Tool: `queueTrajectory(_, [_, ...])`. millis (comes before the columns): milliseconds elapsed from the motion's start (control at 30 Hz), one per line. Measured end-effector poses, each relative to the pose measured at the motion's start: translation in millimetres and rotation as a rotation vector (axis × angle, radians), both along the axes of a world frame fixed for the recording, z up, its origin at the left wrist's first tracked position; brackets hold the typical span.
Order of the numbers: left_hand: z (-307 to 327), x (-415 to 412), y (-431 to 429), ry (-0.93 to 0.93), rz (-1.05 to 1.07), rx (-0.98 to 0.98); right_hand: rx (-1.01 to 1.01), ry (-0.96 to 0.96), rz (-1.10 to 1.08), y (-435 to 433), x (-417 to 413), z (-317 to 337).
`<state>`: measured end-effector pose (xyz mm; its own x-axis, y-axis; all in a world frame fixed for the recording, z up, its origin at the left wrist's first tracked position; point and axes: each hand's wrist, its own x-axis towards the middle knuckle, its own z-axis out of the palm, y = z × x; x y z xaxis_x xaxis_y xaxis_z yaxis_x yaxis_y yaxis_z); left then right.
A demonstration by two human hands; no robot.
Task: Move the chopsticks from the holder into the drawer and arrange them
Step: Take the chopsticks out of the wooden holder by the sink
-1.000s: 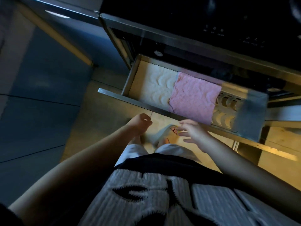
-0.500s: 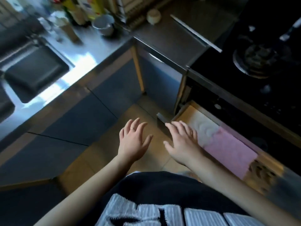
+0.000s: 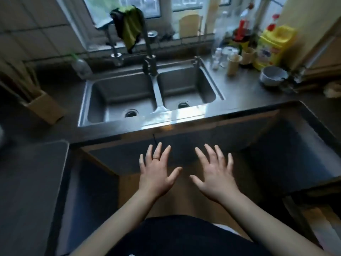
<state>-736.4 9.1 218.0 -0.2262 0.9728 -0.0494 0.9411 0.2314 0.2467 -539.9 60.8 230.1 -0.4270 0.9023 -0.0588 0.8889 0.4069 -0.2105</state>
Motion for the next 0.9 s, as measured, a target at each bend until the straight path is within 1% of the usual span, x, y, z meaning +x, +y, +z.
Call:
queueTrajectory(167, [9.4, -84.7, -27.6, -0.034, 0.253, 0.038, 0.005, 0.006, 0.228, 19.2, -100.3, 10.7])
queueTrajectory(333, [9.7, -148.2, -53.8, -0.063, 0.484, 0.088, 0.005, 0.025, 0.465, 35.1, -186.5, 20.5])
queueTrajectory(433, [10.8, -185.5, -62.1, -0.071, 0.614, 0.122, -0.01, 0.052, 0.567, 47.9, -238.6, 22.9])
queueTrajectory(667, [25.7, -279.4, -44.6, -0.094, 0.809, 0.191, -0.012, 0.131, 0.688, 96.8, -369.5, 31.0])
queueTrajectory(900, [39.1, -383.9, -2.2, -0.153, 0.907, 0.286, -0.045, 0.216, 0.754, 149.1, -491.4, 49.0])
